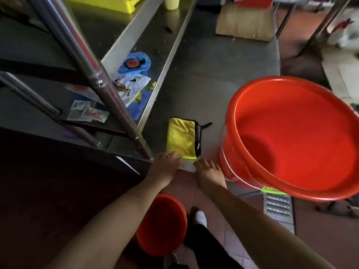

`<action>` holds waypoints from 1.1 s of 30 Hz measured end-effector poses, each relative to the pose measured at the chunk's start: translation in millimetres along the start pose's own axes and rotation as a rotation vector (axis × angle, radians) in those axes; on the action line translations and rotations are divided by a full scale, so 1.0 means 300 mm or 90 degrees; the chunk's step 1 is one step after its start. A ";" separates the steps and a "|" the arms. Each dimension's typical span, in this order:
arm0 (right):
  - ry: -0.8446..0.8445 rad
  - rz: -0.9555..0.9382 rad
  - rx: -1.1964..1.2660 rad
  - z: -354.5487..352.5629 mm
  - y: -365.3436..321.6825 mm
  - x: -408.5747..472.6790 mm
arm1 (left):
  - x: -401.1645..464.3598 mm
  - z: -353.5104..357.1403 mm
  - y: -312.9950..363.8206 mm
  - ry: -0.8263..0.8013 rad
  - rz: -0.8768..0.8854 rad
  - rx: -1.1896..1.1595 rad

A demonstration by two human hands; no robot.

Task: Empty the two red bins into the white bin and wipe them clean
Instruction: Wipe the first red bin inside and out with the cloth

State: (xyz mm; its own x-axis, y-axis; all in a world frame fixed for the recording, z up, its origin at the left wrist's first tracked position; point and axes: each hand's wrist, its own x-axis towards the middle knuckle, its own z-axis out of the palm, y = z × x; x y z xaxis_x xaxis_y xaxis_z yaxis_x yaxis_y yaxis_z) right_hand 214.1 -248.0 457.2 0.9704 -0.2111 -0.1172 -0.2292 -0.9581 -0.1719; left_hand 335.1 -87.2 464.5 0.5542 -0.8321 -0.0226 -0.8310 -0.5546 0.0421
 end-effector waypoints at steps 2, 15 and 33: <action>0.015 0.015 0.020 0.042 0.009 0.012 | 0.046 0.046 -0.008 0.002 0.009 0.002; 0.090 0.019 0.074 0.114 0.042 0.048 | 0.214 0.139 -0.058 0.040 0.040 0.016; 0.045 -0.002 0.111 -0.212 -0.214 -0.128 | -0.222 -0.294 -0.061 0.047 0.075 -0.245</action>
State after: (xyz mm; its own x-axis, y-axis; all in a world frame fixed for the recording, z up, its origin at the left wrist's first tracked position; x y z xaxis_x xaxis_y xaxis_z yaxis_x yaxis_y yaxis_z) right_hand 196.4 -190.7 534.8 0.9726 -0.2272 -0.0486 -0.2300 -0.9120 -0.3397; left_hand 317.5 -21.4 553.3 0.4702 -0.8794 0.0750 -0.8181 -0.4024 0.4108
